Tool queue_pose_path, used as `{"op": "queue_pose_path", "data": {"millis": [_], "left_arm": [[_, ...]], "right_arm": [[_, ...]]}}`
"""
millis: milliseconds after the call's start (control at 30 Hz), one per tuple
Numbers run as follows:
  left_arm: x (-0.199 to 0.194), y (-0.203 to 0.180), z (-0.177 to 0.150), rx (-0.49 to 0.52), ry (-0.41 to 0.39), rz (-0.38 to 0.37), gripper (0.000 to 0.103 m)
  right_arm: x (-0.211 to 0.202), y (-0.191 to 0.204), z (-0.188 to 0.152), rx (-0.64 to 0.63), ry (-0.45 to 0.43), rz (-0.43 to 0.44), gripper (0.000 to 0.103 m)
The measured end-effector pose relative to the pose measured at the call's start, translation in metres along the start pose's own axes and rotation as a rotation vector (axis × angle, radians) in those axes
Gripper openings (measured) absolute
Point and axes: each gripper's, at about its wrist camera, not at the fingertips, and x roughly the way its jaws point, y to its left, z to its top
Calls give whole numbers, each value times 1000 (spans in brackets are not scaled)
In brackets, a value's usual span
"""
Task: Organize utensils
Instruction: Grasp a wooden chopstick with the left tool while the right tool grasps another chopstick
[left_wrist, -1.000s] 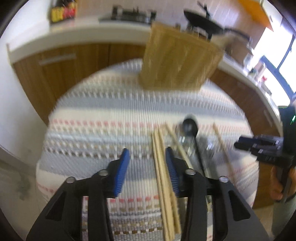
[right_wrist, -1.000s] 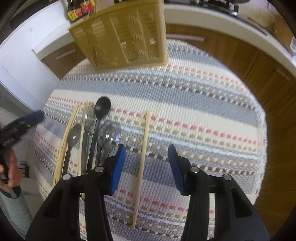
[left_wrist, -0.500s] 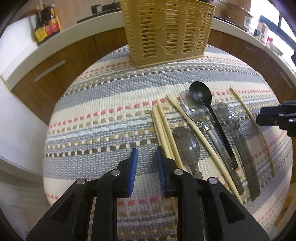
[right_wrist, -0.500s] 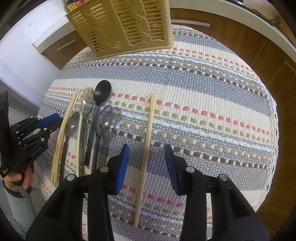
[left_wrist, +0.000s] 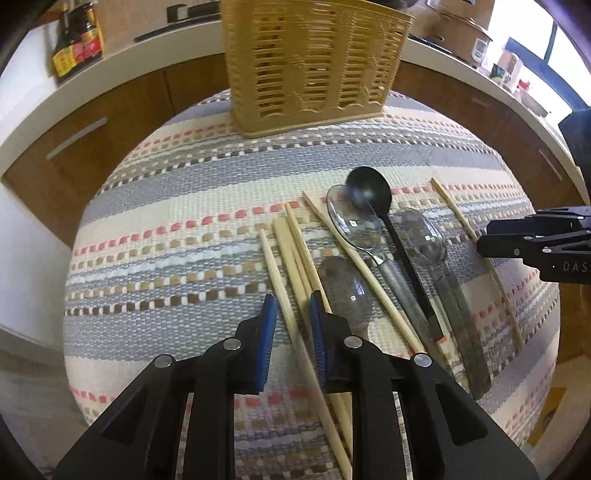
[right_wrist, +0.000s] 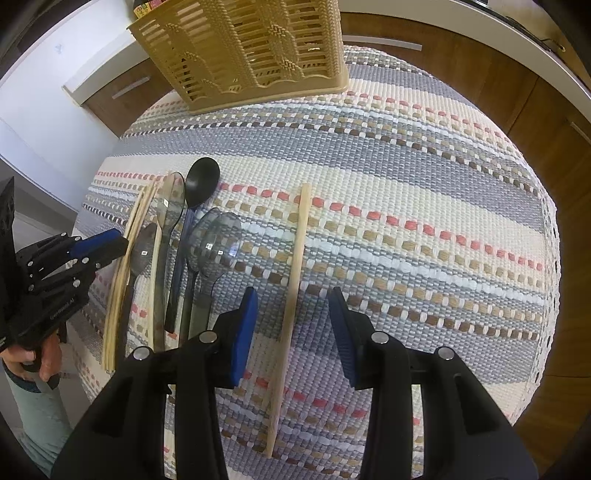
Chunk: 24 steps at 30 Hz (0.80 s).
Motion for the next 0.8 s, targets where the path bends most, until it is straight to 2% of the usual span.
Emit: {"op": "queue_pose_path", "data": {"millis": [133,300,367,500,567,700,800], "left_arm": [[1,-4,4,8,21,-4,14],[1,12,4,-42,25,-29,10],[1,19,1,-53,35,-31,13],[1,22,1,-46,59,-14,14],[3,17,5,-27,77,-15,20],[8,7,10,15,110,30,21],[9,-1,8,70,102,83,14]], "right_arm": [[3,5,0,-22,2,-10,37],[3,5,3,-25,-6,-16,37],[3,2,4,-18,-5,-13,37],[3,-4,4,-7,-1,-4,37],[2,-5,5,-2,-1,-2,37],[-1,-11,11,28,28,-31,37],[3,-15,16,42,62,-28,37]]}}
